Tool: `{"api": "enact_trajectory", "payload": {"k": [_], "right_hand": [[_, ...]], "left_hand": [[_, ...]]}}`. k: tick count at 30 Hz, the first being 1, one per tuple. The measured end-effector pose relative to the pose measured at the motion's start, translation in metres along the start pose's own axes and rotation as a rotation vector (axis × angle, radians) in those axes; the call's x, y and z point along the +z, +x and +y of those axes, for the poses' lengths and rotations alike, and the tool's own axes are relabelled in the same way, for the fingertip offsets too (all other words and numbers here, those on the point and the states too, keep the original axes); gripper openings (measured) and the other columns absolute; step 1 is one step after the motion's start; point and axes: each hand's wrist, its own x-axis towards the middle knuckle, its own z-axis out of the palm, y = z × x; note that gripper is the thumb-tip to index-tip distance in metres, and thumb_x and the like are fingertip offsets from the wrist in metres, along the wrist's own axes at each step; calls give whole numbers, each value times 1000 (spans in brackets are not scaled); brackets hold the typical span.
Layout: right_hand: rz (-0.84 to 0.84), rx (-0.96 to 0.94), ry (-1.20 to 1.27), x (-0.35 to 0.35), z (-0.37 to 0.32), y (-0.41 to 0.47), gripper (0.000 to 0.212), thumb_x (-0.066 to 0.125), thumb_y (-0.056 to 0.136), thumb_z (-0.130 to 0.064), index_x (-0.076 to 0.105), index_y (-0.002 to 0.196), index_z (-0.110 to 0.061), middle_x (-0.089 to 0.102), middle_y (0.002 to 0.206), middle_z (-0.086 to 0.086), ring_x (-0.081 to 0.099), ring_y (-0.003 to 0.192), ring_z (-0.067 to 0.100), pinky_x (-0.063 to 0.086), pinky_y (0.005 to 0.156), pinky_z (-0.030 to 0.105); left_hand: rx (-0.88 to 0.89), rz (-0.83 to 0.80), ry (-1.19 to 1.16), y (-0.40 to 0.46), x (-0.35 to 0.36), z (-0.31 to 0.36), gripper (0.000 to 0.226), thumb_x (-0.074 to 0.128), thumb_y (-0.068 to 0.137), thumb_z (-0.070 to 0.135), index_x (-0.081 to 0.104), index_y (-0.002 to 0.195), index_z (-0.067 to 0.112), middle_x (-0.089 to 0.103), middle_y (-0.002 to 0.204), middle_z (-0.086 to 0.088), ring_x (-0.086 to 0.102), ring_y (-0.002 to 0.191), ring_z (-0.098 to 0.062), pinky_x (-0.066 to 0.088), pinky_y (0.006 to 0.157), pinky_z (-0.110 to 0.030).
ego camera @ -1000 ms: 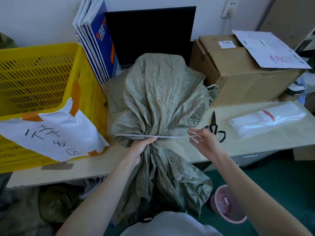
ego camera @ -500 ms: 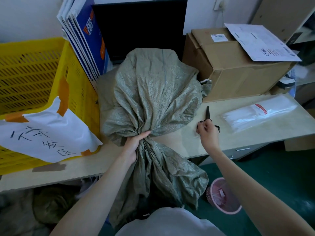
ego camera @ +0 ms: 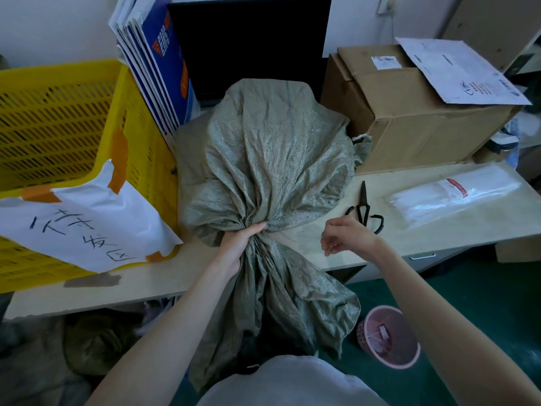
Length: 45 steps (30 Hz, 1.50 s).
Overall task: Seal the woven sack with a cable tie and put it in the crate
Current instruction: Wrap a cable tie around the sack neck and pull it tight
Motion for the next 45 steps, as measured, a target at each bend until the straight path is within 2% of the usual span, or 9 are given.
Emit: {"api": "enact_trajectory", "payload": {"k": [4,10,20,25,28,33,36,42,45], "right_hand": [[-178,-54,102,-1,-12,-1,30,50,87,2,49,58,-8,59,62,9,52,59,19,50,67,30],[-446,-50,369,-11,-17,-1,31,61,76,-3,36,58,-11,40,56,9,47,52,21,46,56,28],[-530,-82,702,-27,-2,-8,48,79,54,-17,31,49,-20,42,42,-2,42,36,9,35,31,15],[-809,-131,1069,-32,10,2,24,36,88,-3,35,67,-14,41,58,10,48,50,21,37,44,24],[-809,-166,1132,-38,14,-1,24,33,88,-3,36,68,-14,39,60,9,43,51,18,30,41,21],[-406,-8,695,-40,21,4,44,69,63,-11,28,51,-21,37,43,-3,39,34,8,29,29,13],[-320,71,516,-28,13,8,34,65,68,-12,38,48,-19,37,45,-3,34,35,8,25,30,14],[-310,147,-148,-14,-3,26,15,59,92,-12,70,97,-4,27,48,-4,20,41,9,15,39,21],[-289,125,-197,-6,-13,33,16,61,91,-12,72,101,-7,25,47,-6,19,42,9,13,41,22]], "left_hand": [[14,-30,66,-4,1,1,19,79,75,29,75,90,18,66,115,1,59,103,-17,44,96,-34],[78,-70,102,-11,2,4,15,72,83,20,70,70,27,65,88,11,60,89,-12,44,79,-24],[67,-76,98,-9,0,4,24,75,77,31,78,96,16,71,110,2,63,105,-16,48,96,-32],[92,-74,100,-8,1,3,21,71,82,31,78,96,17,67,114,6,59,108,-14,44,91,-28],[91,-47,72,-5,1,6,42,72,81,33,68,117,11,63,121,2,58,96,-8,41,86,-29],[76,-57,100,-2,3,8,67,72,82,33,44,139,11,48,123,3,46,110,-14,33,93,-29],[62,-65,151,3,-3,6,66,76,77,39,54,134,14,55,127,4,51,116,-18,38,101,-33],[87,-132,239,0,-6,7,64,77,69,47,64,124,19,59,127,8,54,111,-11,38,96,-28],[99,-116,295,3,-4,8,61,75,73,46,64,125,17,58,128,9,53,107,-10,35,91,-26]]}}
